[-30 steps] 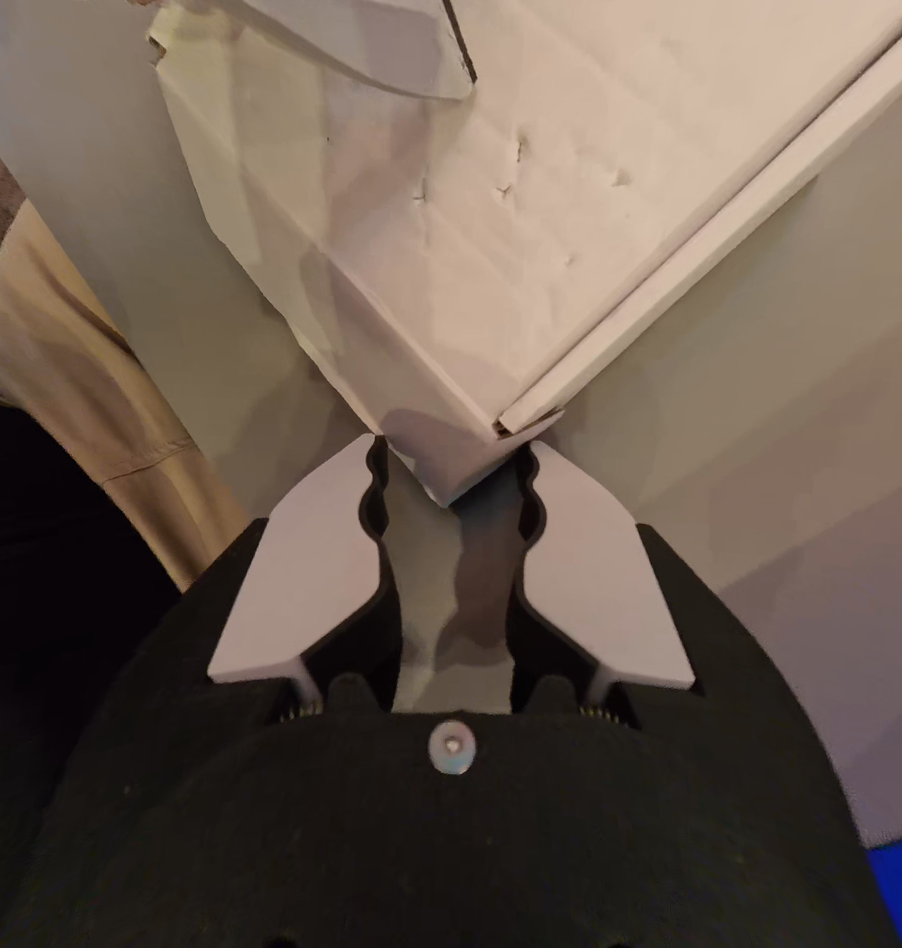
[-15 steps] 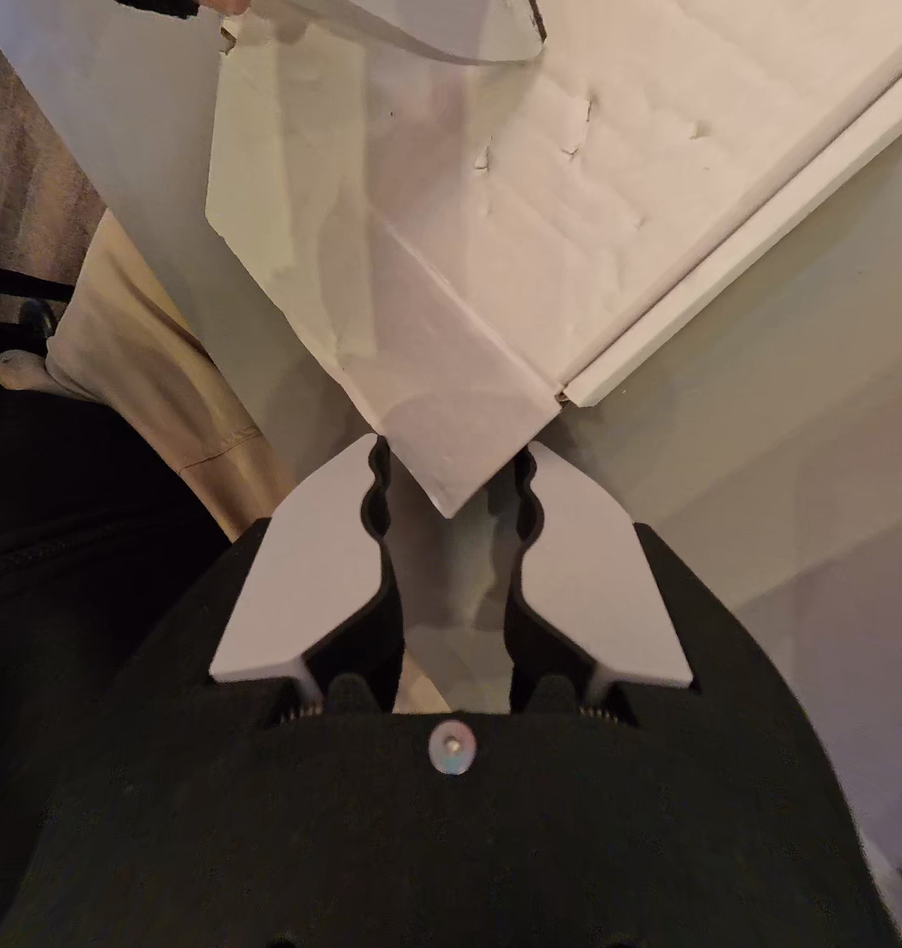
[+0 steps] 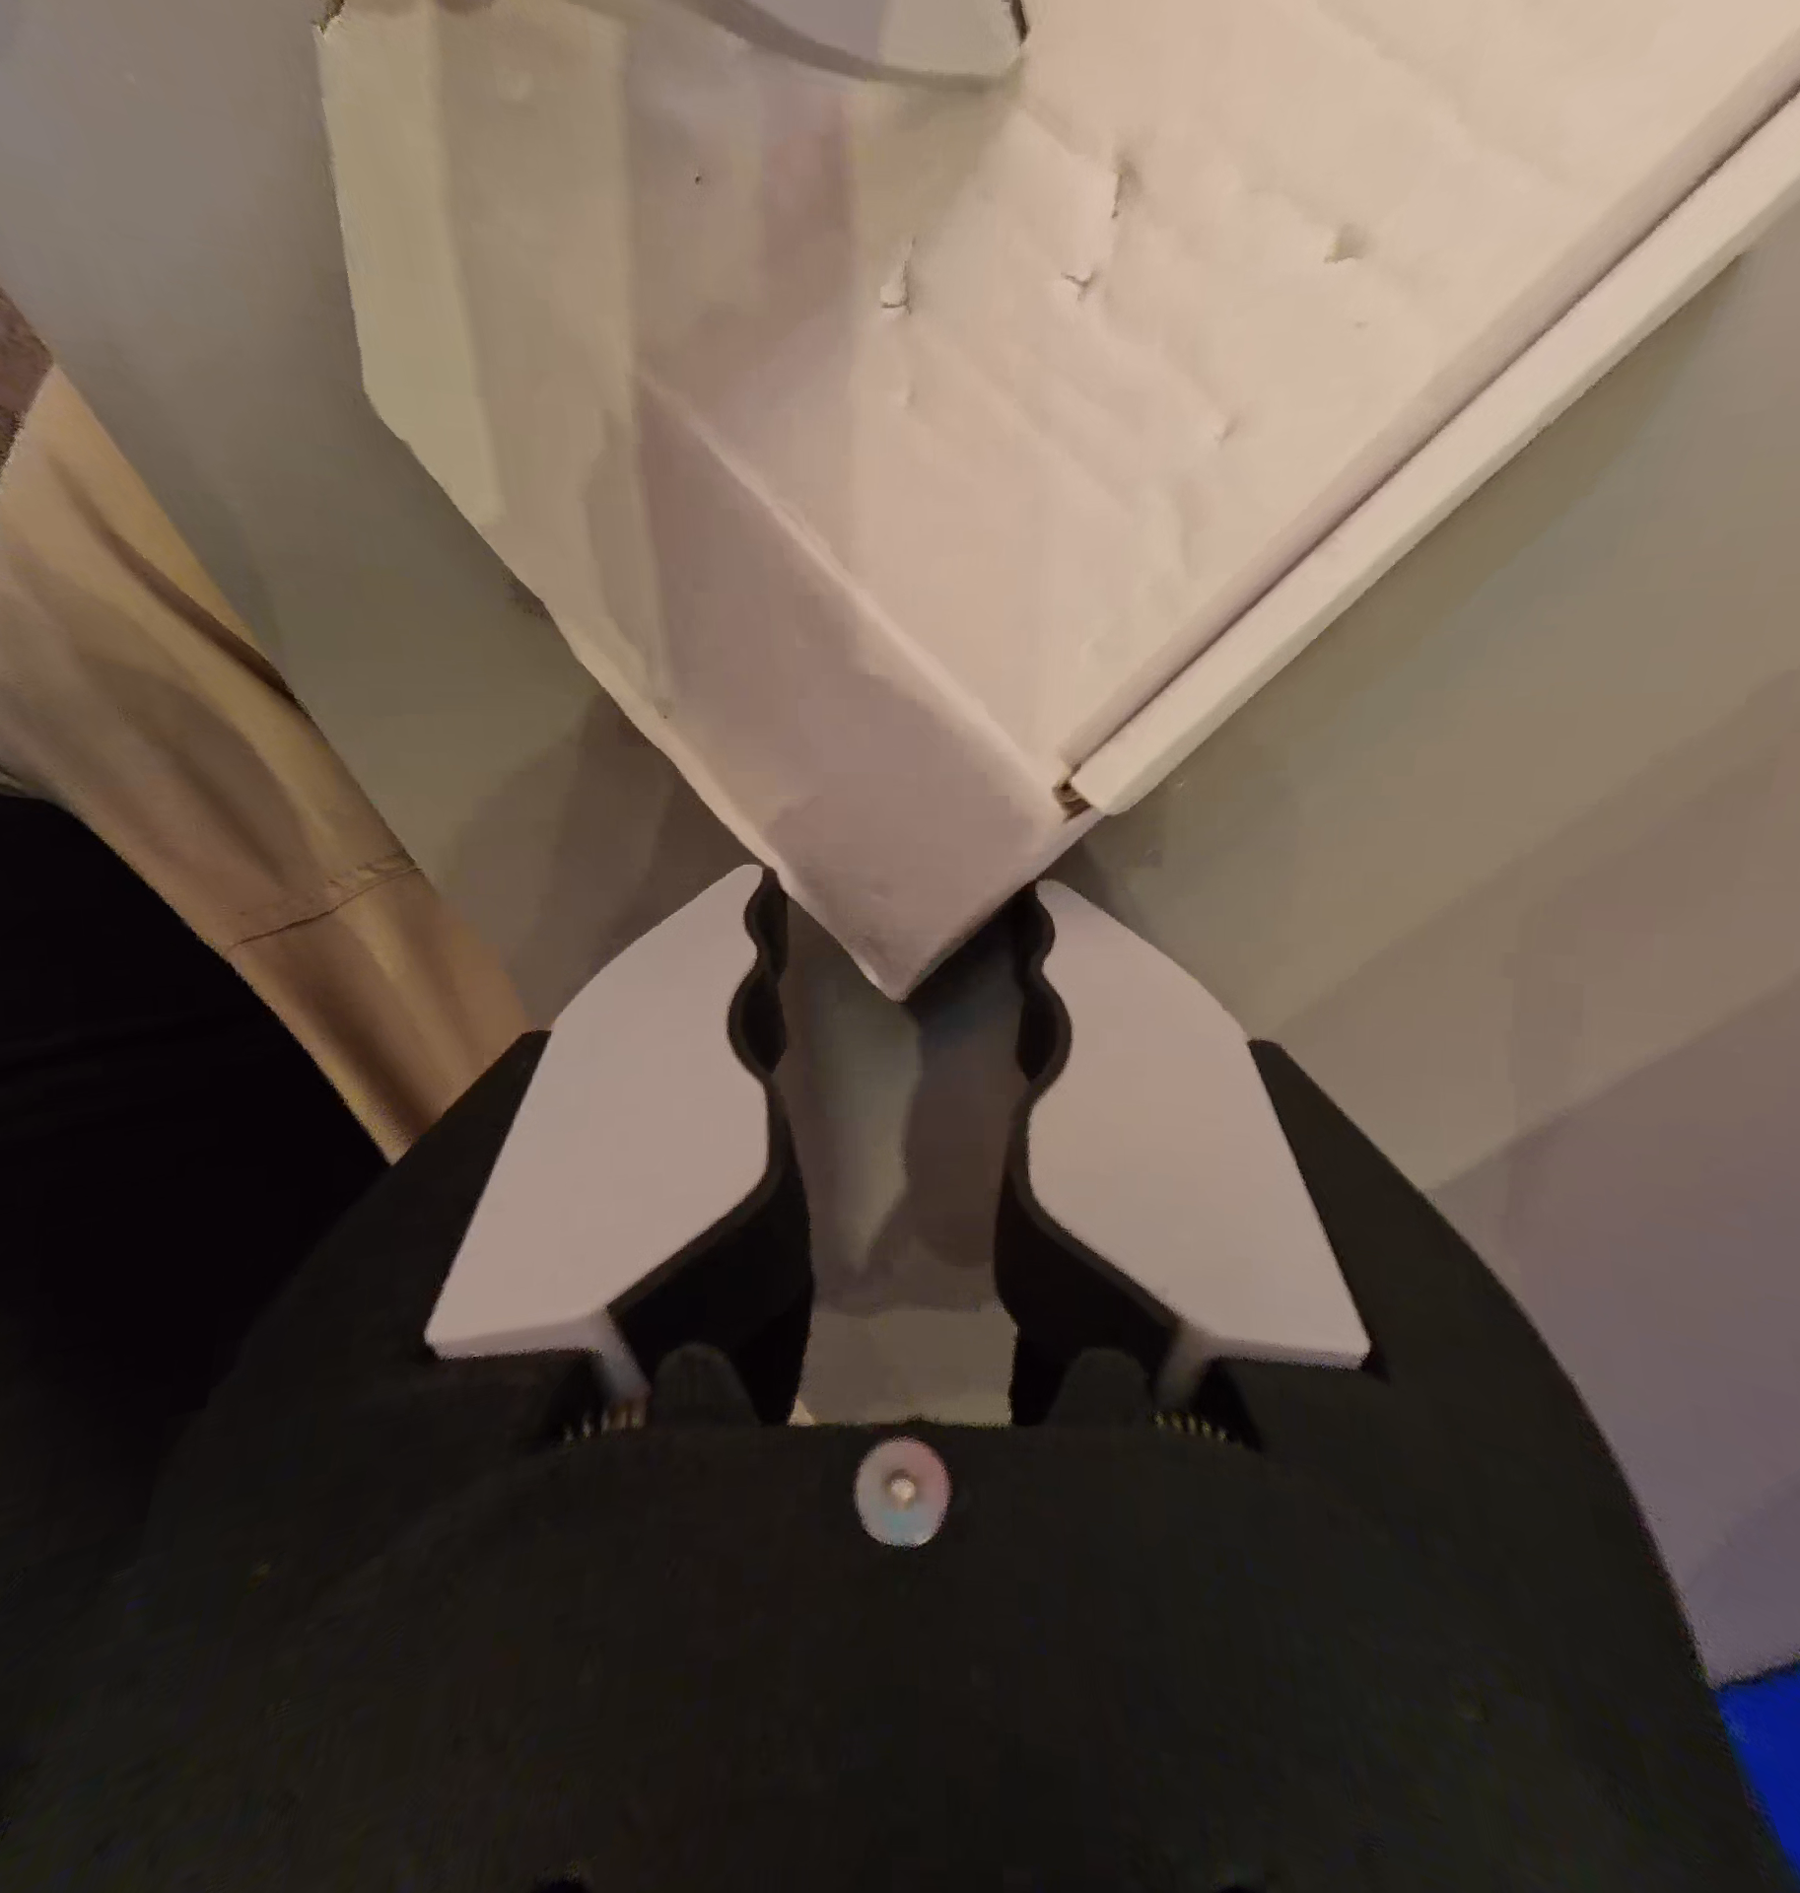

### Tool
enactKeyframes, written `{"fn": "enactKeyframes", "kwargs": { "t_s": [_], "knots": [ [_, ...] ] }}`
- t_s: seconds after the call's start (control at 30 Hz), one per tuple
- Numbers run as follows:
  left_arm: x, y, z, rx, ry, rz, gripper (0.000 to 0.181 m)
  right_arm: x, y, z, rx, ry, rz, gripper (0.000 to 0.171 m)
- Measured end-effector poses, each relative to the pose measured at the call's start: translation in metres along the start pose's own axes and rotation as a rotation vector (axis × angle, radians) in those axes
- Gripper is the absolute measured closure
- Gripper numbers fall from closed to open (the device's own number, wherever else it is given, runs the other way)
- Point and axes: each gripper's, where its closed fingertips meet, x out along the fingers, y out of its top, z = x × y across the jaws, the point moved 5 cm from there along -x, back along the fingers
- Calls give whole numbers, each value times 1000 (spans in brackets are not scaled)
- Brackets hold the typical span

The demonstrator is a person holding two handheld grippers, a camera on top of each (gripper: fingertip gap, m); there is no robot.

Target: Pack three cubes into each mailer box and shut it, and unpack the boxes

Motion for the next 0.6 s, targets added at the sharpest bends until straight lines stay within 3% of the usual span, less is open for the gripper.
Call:
{"fn": "enactKeyframes", "kwargs": {
  "t_s": [0.3, 0.6],
  "knots": [
    [0, 1, -1, -12, -7, -5, 132, -20, 8, 13, -123, -133, 3, 118],
    [-1, 1, -1, -23, -18, 7, 132, -12, 18, 16, -155, -110, 10, 113]
  ]
}}
